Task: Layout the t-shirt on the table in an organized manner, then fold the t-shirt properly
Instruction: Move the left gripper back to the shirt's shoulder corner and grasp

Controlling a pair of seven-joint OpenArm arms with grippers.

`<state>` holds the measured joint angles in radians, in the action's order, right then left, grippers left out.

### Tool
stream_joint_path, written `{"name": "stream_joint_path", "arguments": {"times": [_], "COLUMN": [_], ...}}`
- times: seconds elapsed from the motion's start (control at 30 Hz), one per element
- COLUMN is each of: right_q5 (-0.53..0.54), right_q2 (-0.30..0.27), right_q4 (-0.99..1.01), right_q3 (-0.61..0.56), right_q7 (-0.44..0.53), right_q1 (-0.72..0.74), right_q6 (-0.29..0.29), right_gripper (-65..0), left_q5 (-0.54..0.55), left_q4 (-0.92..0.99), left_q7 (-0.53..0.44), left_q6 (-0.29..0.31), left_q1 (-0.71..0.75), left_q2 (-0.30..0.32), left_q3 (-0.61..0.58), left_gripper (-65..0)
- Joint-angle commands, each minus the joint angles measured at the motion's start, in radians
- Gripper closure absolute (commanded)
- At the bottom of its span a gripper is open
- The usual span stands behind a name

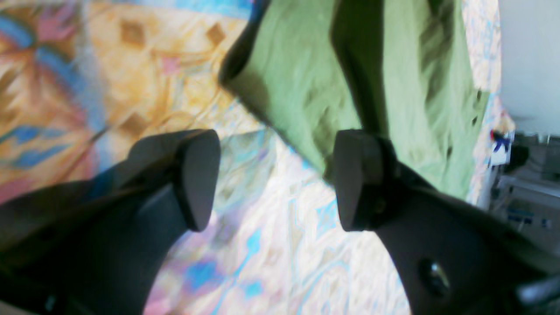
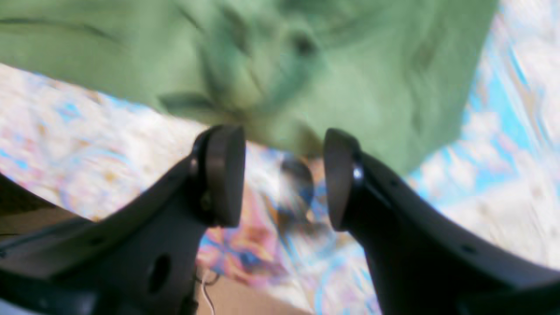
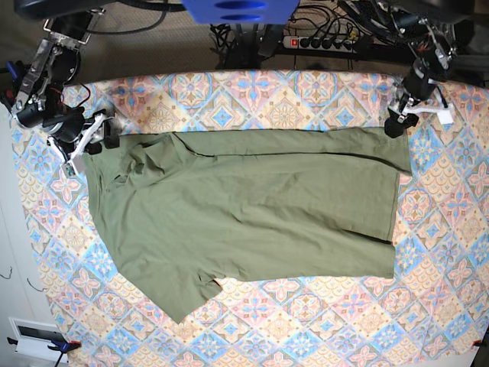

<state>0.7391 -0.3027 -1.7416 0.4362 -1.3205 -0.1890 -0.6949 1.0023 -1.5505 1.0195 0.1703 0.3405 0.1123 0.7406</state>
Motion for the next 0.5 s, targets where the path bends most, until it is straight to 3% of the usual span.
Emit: {"name": "stream_joint_path", "arguments": {"times": [0.0, 0.13, 0.3, 0.37, 0.47], "right_q5": [0.035, 0.035, 0.035, 0.033, 0.03], "right_q2": [-0.014, -0.014, -0.013, -0.011, -0.011], "right_q4": [-0.025, -0.027, -0.024, -0.021, -0.008], "right_q3": [0.002, 0.003, 0.003, 0.003, 0.003], "right_q7": [0.029, 0.029, 0.034, 0.034, 0.035], "right_q1": [0.016, 0.012, -0.033, -0.036, -0.056], "right_q6": [-0.003, -0.003, -0.003, -0.003, -0.003], "right_gripper": [-28.1, -28.1, -28.1, -28.1, -28.1], "left_q5": [-0.009, -0.018, -0.013, -0.01, -0.01], "left_q4": [0.025, 0.143, 0.161, 0.16, 0.16], "left_q7": [0.008, 0.002, 0.008, 0.009, 0.009], "left_q6": [0.002, 0.002, 0.004, 0.007, 0.008], "left_q1": [-0.025, -0.083, -0.114, -0.116, -0.116], "left_q2": [0.0, 0.002, -0.001, -0.001, 0.0], "left_q3": [-0.017, -0.031, -0.031, -0.031, -0.031], "left_gripper": [-40.6, -40.6, -39.8, -33.4, -14.3]}}
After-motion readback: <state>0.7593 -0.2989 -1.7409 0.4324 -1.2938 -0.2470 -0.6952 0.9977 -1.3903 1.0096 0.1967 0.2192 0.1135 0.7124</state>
